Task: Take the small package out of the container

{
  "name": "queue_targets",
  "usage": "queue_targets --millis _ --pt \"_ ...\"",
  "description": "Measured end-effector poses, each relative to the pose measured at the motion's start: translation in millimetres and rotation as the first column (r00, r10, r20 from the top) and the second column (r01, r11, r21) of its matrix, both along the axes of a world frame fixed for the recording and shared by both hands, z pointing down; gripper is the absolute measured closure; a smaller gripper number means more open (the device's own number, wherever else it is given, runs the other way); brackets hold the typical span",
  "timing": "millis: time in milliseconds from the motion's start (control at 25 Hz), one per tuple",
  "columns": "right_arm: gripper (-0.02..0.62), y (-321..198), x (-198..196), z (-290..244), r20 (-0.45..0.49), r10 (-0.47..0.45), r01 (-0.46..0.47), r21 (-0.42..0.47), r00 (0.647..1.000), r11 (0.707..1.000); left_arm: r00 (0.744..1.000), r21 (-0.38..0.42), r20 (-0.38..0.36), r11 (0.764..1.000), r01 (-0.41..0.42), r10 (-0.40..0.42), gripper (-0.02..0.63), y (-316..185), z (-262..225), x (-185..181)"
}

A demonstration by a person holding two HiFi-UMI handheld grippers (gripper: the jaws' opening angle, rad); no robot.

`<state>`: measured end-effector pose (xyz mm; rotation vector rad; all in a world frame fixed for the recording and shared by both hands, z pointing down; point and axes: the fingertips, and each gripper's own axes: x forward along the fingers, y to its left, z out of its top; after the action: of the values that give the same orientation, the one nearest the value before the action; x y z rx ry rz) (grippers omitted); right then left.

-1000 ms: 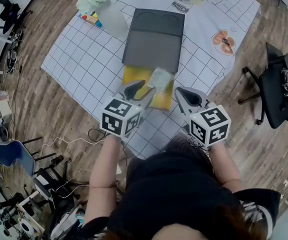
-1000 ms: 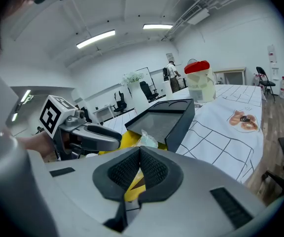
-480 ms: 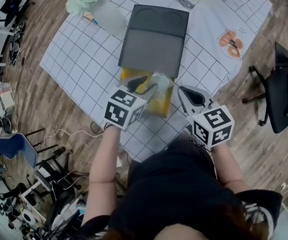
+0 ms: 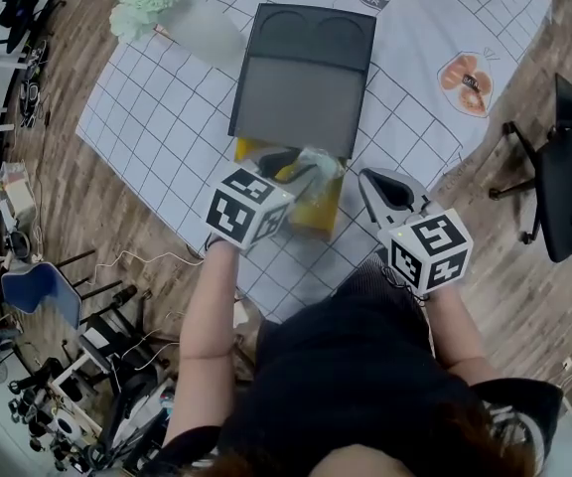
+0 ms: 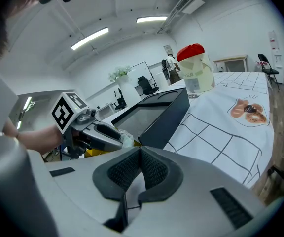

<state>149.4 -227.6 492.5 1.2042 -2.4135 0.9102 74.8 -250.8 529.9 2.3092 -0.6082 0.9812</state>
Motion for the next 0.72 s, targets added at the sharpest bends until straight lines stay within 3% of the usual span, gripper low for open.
queue_targets --millis 520,720 --pt "0.58 3 -5 -1 -0.005 0.009 -0.009 0.005 1.0 1.0 0.999 0.028 -0.005 0.999 -0.04 0.04 0.538 10 -4 -6" --pt "0.58 10 -13 -6 -0.013 0.002 -0.002 0.019 1.0 1.0 0.999 0.07 -0.041 0.997 -0.023 0.026 0.554 16 -16 -12"
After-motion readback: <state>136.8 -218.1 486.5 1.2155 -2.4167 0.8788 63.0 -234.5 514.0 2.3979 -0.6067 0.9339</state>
